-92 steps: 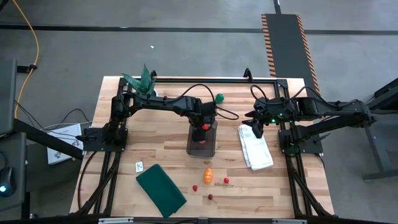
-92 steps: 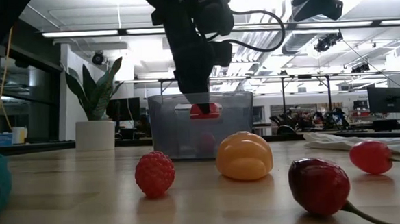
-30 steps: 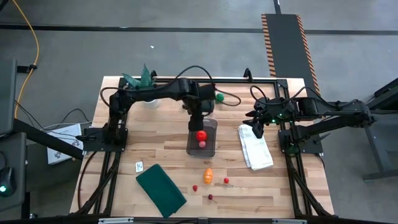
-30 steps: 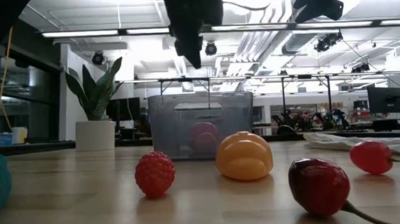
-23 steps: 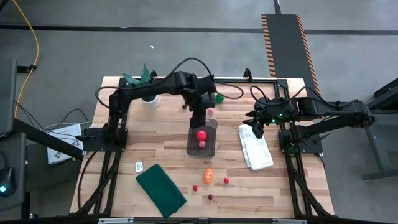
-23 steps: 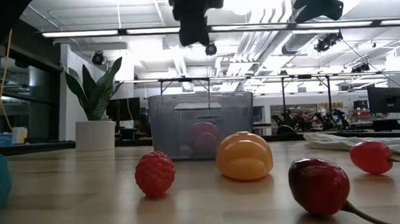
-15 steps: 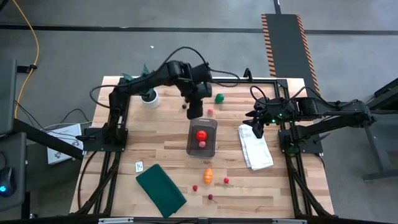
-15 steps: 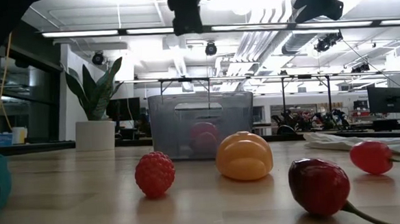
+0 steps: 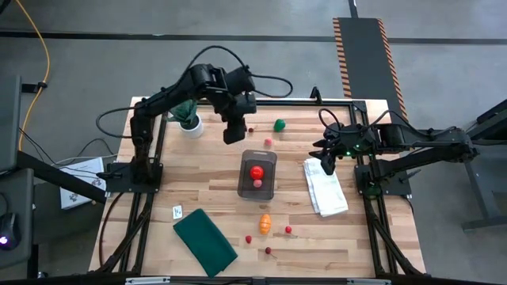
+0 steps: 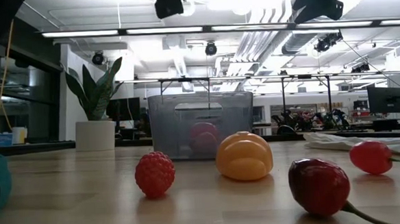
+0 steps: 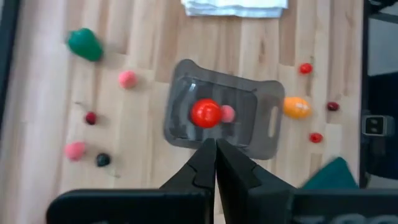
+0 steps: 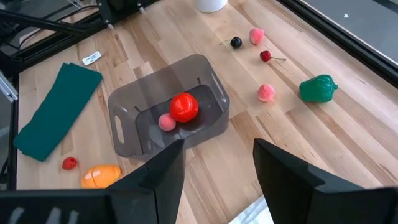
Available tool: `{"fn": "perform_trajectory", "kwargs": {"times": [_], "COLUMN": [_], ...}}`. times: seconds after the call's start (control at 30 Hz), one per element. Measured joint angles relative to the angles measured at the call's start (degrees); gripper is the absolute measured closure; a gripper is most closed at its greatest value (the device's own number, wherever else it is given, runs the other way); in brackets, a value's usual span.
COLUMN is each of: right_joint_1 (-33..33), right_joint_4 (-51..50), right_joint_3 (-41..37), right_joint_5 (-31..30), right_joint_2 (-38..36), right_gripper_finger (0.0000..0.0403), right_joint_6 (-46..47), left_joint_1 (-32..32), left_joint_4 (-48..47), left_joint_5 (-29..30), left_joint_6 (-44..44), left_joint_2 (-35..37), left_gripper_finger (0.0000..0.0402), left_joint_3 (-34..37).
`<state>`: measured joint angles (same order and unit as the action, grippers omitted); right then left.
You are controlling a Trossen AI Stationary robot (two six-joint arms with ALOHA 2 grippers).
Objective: Pick and placing Produce into tupperware
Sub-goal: Put the red cherry into the transparent black bin
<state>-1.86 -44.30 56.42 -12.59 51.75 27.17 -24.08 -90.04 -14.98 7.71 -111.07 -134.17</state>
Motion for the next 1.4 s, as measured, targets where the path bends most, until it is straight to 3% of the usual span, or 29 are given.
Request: {"fn": "perform_trajectory", "kwargs": {"times": [0.33,0.47,0.63,0.7,1.1,1.4], "right_joint_1": [0.0,0.0,0.0,0.0,-5.8,-12.1], "right_joint_4": [0.2,0.4,0.8,2.3,8.1,13.3], "right_joint_3": [0.0,0.0,0.0,0.0,0.0,0.0], "right_joint_5": [0.0,0.0,-0.9,-0.9,7.6,10.8], "right_joint_2": [0.0,0.0,0.0,0.2,11.4,18.5], "right_gripper_finger": [0.0222,0.0222,0.0222,0.0222,0.0222,0.0222], "right_joint_6": [3.6,4.5,5.7,6.2,12.8,22.1], "left_joint_1": [-0.1,-0.9,-2.2,-2.2,-2.1,-2.1], "left_joint_4": [0.0,0.1,1.0,5.3,31.9,42.7], "left_joint_5": [-0.4,0.5,0.5,-0.6,-16.3,-22.7], "left_joint_6": [0.9,1.0,0.5,-0.9,-15.1,-21.5], "left_joint_2": [5.1,9.0,16.5,20.1,40.6,49.9], "left_gripper_finger": [0.04,0.0401,0.0401,0.0401,0.0401,0.0401], "left_joint_3": [0.1,4.3,16.3,22.8,63.5,78.8]}}
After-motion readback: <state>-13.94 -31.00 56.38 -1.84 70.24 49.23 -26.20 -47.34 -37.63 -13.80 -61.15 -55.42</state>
